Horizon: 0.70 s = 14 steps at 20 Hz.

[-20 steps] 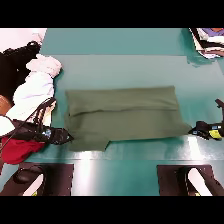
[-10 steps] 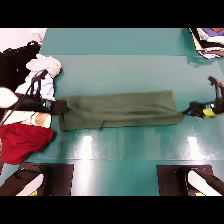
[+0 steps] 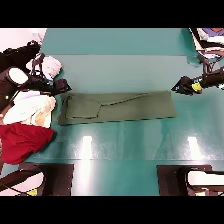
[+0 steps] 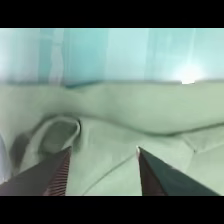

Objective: Fold the shirts.

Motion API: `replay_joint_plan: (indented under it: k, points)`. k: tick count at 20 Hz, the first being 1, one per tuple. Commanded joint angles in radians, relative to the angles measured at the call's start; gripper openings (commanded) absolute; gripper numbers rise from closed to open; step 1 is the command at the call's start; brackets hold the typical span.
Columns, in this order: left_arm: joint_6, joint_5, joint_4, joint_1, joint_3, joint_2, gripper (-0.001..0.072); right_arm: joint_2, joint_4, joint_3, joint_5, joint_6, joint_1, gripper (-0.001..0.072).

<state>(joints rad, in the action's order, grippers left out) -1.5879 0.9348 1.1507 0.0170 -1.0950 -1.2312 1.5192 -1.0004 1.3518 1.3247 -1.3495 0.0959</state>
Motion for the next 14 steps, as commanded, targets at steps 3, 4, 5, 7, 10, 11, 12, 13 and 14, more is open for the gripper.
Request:
replay_joint_plan:
  k: [3, 4, 5, 7, 10, 11, 12, 13, 14]
  points:
    - [0.043, 0.069, -0.049, 0.016, -0.061, -0.022, 0.0363, 0.076, 0.033, 0.013, 0.127, 0.080, 0.136, 0.0508]
    - [0.064, 0.068, -0.057, 0.030, -0.061, -0.022, 0.0098, 0.089, 0.033, -0.014, 0.126, 0.087, 0.160, 0.0577]
    - [0.081, 0.055, -0.061, 0.051, -0.061, -0.022, 0.0052, 0.105, 0.038, -0.037, 0.128, 0.107, 0.180, 0.0577]
    - [0.080, 0.023, -0.061, 0.100, -0.061, -0.023, 0.0052, 0.137, 0.041, -0.090, 0.118, 0.117, 0.203, 0.0575]
    - [0.077, -0.018, -0.063, 0.164, -0.061, -0.025, 0.0044, 0.181, 0.042, -0.131, 0.113, 0.138, 0.187, 0.0574]
    - [0.076, -0.027, -0.064, 0.179, -0.061, -0.025, 0.0044, 0.190, 0.043, -0.136, 0.104, 0.142, 0.170, 0.0573]
    - [0.071, -0.036, -0.067, 0.195, -0.061, -0.028, 0.0044, 0.197, 0.047, -0.135, 0.090, 0.144, 0.150, 0.0573]
    - [0.069, -0.042, -0.078, 0.210, -0.061, -0.036, 0.0044, 0.199, 0.067, -0.135, 0.071, 0.147, 0.127, 0.0573]
    - [0.069, -0.046, -0.098, 0.226, -0.062, -0.053, 0.0044, 0.199, 0.085, -0.134, 0.037, 0.147, 0.105, 0.0537]
